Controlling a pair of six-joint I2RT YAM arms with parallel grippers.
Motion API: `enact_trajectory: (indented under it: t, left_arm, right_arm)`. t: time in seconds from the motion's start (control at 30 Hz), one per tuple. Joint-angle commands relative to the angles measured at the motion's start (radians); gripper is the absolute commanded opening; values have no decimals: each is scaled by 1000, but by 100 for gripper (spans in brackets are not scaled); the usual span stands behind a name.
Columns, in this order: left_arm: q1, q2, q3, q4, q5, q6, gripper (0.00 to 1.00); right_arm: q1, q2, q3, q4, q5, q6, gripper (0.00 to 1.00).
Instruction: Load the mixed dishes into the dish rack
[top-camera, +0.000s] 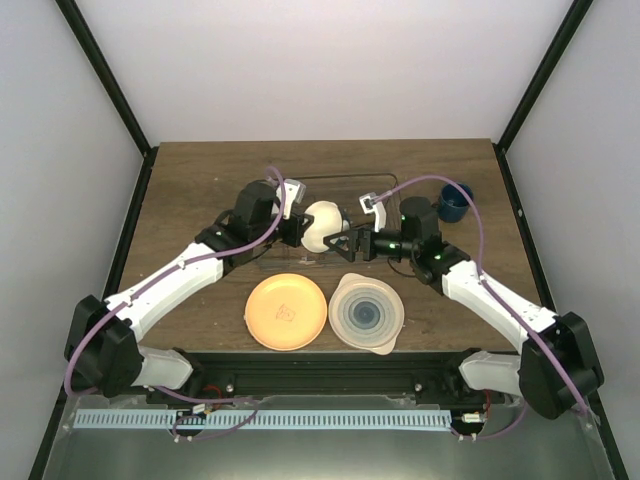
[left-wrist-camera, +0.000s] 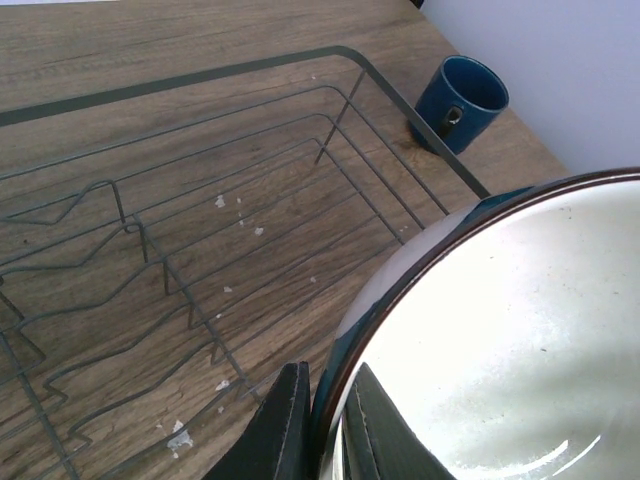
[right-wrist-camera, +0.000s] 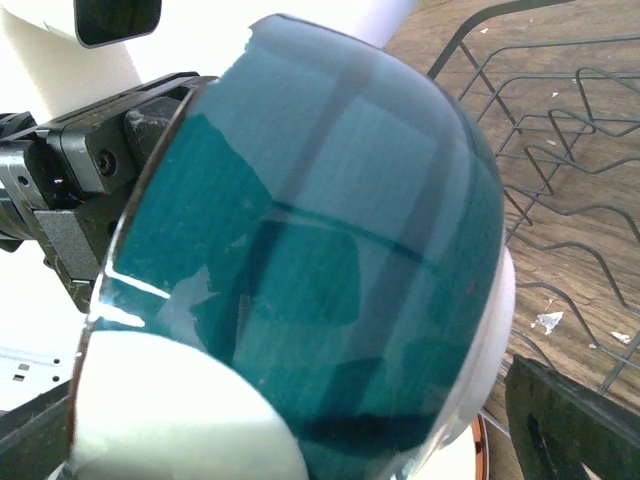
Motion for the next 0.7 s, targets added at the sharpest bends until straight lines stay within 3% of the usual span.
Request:
enact_trajectory:
  t: [0.0, 0.4, 0.53, 0.67]
  left_arm:
    - [-8, -32, -5, 111, 30, -34, 0]
    - [-15, -2, -45, 178, 5, -58, 0]
    - [-19, 4, -60, 198, -9, -65, 0]
    - [-20, 13, -70, 215, -20, -66, 0]
  right_arm:
    - [-9, 12, -16, 46, -31, 13, 100]
    - [-7, 19, -21, 82, -58, 20, 87]
    - [-8, 35, -19, 101, -80, 28, 77]
    - [-7, 50, -17, 106, -97, 26, 57]
